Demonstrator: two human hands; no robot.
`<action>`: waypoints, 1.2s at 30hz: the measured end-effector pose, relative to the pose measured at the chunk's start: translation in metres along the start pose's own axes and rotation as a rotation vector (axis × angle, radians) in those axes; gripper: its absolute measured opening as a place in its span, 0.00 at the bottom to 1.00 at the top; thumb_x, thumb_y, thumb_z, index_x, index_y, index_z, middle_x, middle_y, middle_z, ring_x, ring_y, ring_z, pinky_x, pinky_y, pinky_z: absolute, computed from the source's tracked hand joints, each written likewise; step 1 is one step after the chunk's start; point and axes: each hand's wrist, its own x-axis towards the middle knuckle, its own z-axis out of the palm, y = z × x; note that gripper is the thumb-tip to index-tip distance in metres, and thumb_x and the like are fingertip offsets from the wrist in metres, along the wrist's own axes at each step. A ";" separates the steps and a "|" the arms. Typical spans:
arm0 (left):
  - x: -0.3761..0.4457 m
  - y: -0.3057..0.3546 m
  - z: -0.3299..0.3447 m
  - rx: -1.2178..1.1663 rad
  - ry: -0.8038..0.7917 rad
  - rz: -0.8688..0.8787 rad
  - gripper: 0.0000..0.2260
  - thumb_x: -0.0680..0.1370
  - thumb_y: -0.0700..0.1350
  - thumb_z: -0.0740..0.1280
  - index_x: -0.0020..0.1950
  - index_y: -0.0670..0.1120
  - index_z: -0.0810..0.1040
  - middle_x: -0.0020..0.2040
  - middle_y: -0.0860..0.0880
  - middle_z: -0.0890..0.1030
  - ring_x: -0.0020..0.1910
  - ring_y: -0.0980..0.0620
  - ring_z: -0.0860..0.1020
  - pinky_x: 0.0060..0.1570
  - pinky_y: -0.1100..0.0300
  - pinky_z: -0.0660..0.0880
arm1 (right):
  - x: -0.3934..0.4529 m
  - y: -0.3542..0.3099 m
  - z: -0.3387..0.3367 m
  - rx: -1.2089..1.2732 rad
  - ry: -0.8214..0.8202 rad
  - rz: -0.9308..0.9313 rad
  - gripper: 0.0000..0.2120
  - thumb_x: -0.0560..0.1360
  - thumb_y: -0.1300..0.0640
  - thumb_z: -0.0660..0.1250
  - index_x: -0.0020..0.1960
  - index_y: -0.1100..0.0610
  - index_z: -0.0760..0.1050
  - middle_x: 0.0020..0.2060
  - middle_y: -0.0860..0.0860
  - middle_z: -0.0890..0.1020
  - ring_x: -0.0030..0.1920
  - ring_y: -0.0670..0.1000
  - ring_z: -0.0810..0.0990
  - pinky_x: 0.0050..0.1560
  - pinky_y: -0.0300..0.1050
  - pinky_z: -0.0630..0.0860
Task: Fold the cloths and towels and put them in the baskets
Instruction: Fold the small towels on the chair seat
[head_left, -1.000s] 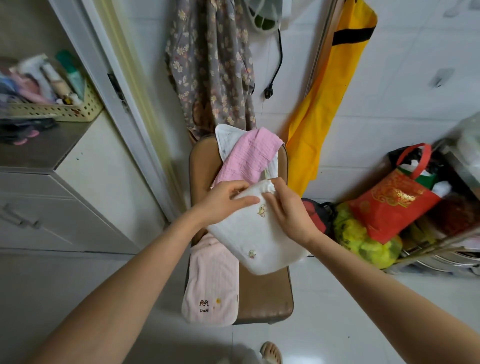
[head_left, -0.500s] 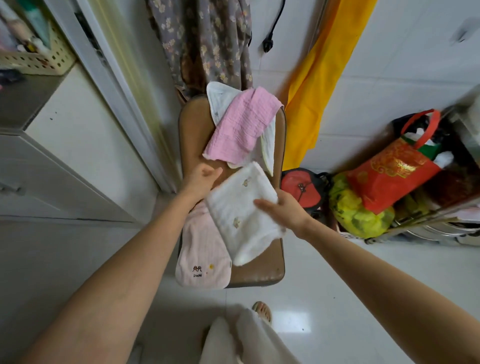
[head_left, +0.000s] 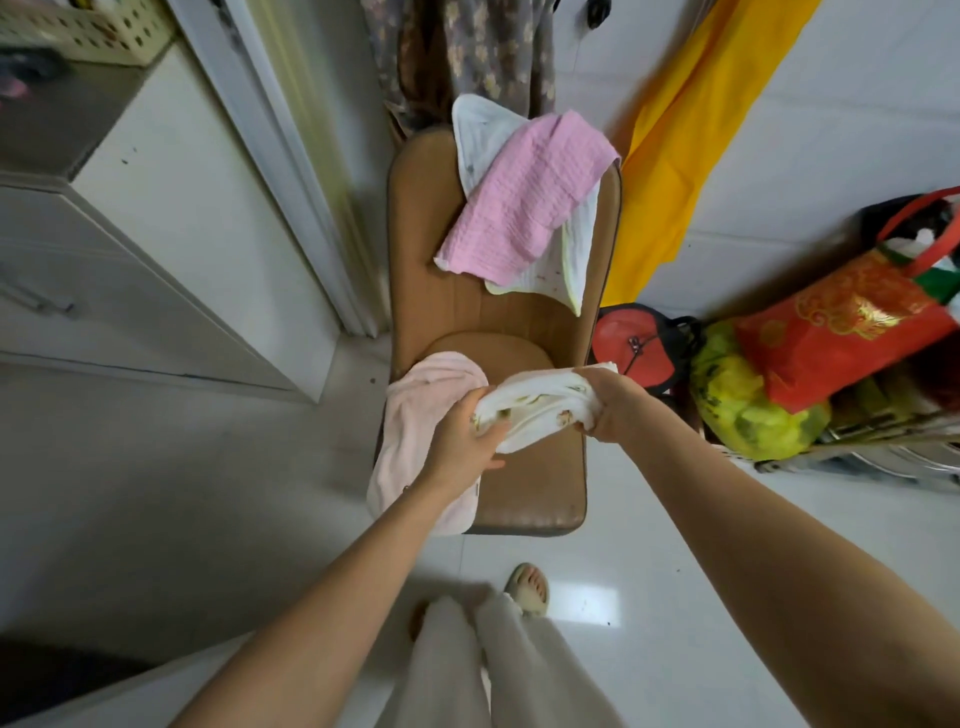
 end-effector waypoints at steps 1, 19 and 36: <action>0.002 0.000 0.001 0.054 0.064 0.053 0.15 0.77 0.39 0.67 0.64 0.46 0.75 0.53 0.55 0.77 0.53 0.52 0.77 0.37 0.60 0.81 | -0.004 -0.001 0.000 -0.014 -0.011 -0.006 0.13 0.79 0.55 0.60 0.57 0.62 0.74 0.36 0.52 0.80 0.31 0.50 0.80 0.25 0.39 0.75; 0.049 -0.052 -0.034 -0.633 -0.205 -0.543 0.12 0.78 0.47 0.64 0.61 0.50 0.76 0.64 0.45 0.72 0.57 0.43 0.77 0.58 0.48 0.75 | 0.033 0.012 -0.012 -0.117 -0.027 -0.365 0.15 0.73 0.57 0.71 0.58 0.58 0.75 0.48 0.54 0.82 0.43 0.52 0.81 0.38 0.46 0.78; 0.237 -0.231 0.066 0.041 0.207 -0.209 0.24 0.73 0.60 0.68 0.65 0.52 0.70 0.57 0.53 0.78 0.56 0.51 0.77 0.55 0.56 0.75 | 0.270 0.141 -0.008 -0.179 0.009 -0.584 0.27 0.76 0.62 0.66 0.71 0.50 0.60 0.59 0.42 0.72 0.59 0.42 0.74 0.57 0.38 0.73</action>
